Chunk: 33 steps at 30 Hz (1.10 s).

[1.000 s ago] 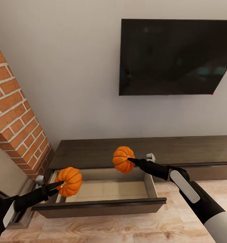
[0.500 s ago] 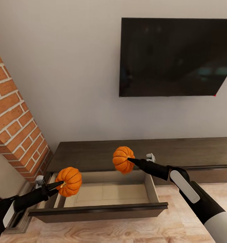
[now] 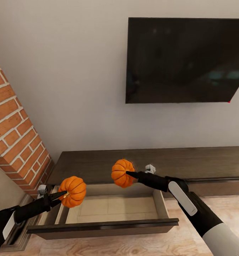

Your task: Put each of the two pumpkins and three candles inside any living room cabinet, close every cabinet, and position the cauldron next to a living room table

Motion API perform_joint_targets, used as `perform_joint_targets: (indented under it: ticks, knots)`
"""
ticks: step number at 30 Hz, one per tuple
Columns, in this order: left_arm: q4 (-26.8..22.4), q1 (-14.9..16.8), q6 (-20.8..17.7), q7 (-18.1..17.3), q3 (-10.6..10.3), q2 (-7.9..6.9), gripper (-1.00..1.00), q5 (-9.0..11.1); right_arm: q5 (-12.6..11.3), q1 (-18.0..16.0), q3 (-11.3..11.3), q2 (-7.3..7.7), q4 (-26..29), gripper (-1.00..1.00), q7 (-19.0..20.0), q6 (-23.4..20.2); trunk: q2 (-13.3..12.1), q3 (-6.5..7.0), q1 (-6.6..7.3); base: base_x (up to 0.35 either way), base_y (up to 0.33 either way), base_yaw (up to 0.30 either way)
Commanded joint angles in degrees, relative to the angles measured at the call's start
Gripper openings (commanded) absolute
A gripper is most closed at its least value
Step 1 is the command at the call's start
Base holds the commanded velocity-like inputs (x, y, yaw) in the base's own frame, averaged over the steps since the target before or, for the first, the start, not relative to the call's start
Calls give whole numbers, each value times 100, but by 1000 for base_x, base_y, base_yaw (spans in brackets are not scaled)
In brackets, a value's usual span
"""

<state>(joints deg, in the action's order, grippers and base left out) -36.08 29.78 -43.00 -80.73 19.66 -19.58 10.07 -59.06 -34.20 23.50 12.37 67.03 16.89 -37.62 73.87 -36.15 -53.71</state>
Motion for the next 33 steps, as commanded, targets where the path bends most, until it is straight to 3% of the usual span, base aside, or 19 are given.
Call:
perform_joint_targets:
  ticks: [1, 3, 4, 6, 7, 8, 10, 13, 16, 22, 25, 33]
  knots:
    - [-4, 1, -63, 95, 8, -6, -100, 18, 106, -8, -1, -155, -6, -100, -245, -29, 3, -4, 0, 2, 0, 0]
    - [-4, 1, -66, 361, 19, -5, -100, 23, 296, -8, 3, -448, -8, -100, -827, -60, 3, -4, 0, 1, 0, 0]
    - [-4, 1, -67, 571, 24, 8, -100, 22, 365, -8, 6, -666, -17, -100, -1219, -85, 3, -4, 0, 0, 0, 0]
    - [-5, 1, -68, 890, 27, 29, -100, 25, 408, -8, 79, -968, -44, -100, -1617, -102, 3, -4, 0, 0, 0, 0]
    - [-3, 1, -68, 987, 27, 35, -100, 28, 414, -8, 119, -1034, -57, -100, -1701, -104, 3, -4, 0, 0, 0, 0]
    - [-1, 6, -64, 1325, 28, 69, -100, 38, 428, -8, 270, -1197, -128, -100, -1940, -107, 3, -4, 0, 0, 0, 0]
    - [-3, 11, -60, 1806, 24, 176, -100, 52, 443, -8, 498, -1324, -261, -100, -2224, -76, 3, -4, 0, 0, 0, 0]
    - [-9, 17, -48, 2379, 22, 308, -100, 60, 459, -8, 750, -1433, -535, -100, -2500, 37, 3, -4, 0, 0, 0, 0]
    - [-15, 25, -20, 2947, 14, 525, -100, 45, 481, -10, 834, -1478, -890, -100, -2592, 299, 3, -4, 0, 0, 0, 0]
    - [-243, 28, 19, 4114, 7, 1036, -100, 40, 885, -8, 859, -1504, -1153, -100, -2632, 437, 3, -4, 0, 0, 0, 0]
    - [-268, 28, 32, 4436, 10, 1130, -100, 39, 1027, -8, 858, -1501, -1180, -100, -2688, 443, 3, -4, 0, 0, 0, 0]
    - [-332, 28, 43, 4724, 3, 1184, -100, 31, 1097, -8, 865, -1509, -1202, -100, -3275, 472, 3, -4, 0, 0, 0, 0]
